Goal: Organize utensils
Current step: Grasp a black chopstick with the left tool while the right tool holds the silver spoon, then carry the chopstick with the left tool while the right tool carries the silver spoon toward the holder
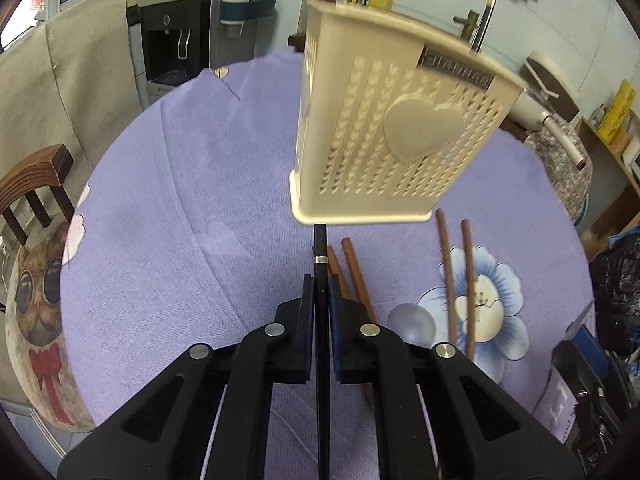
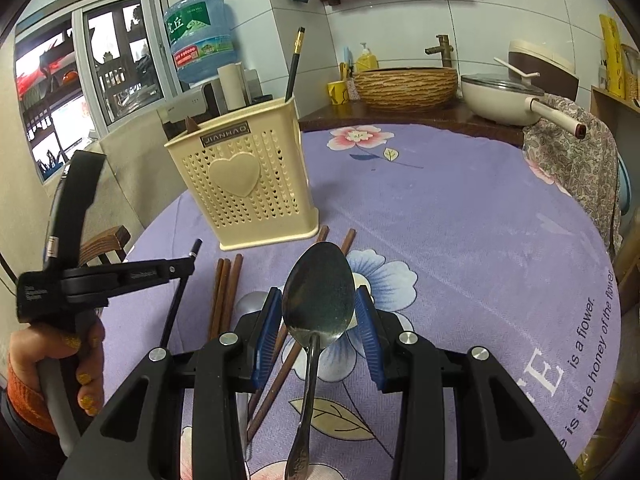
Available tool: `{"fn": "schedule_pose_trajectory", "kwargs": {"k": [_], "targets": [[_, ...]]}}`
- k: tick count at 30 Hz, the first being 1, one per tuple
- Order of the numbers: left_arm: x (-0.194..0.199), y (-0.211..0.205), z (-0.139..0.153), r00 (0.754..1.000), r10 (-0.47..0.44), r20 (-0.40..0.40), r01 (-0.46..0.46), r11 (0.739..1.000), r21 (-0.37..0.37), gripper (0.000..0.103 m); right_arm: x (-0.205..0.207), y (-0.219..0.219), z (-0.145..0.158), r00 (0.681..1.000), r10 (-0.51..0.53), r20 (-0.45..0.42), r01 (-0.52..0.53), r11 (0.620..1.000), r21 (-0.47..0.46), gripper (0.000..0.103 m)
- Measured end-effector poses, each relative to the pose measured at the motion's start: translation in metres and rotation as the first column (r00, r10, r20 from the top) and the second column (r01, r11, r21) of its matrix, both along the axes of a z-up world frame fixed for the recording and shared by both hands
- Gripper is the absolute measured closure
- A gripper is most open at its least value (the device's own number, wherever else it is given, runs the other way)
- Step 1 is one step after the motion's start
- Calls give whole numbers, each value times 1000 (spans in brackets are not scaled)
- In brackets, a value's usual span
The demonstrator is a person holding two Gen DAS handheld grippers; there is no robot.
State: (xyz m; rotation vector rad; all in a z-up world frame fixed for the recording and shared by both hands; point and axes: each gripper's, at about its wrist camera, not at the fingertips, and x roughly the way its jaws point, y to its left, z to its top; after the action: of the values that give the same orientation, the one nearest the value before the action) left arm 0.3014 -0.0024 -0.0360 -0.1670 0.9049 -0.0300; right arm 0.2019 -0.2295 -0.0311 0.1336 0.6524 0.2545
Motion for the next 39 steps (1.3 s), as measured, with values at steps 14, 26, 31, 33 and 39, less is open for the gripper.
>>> {"fn": "schedule_pose_trajectory", "kwargs": {"k": [14, 26, 31, 33, 39], "targets": [[-57, 19, 88, 975, -48, 217, 60, 997, -49, 96, -13, -1, 26, 997, 7, 71, -5, 1000, -31, 66], [-83, 32, 122, 956, -55, 289, 77, 995, -65, 96, -19, -5, 37, 995, 2, 103, 0, 1000, -16, 66], [-86, 32, 125, 952, -59, 301, 82, 994, -66, 96, -19, -1, 39, 993, 0, 115, 2, 1000, -25, 66], [-87, 32, 126, 950, -62, 306, 86, 994, -64, 96, -19, 1, 39, 993, 2, 115, 1, 1000, -24, 66], [-86, 33, 128, 949, -65, 308, 92, 993, -72, 96, -17, 5, 41, 993, 12, 115, -8, 1000, -29, 66]]}}
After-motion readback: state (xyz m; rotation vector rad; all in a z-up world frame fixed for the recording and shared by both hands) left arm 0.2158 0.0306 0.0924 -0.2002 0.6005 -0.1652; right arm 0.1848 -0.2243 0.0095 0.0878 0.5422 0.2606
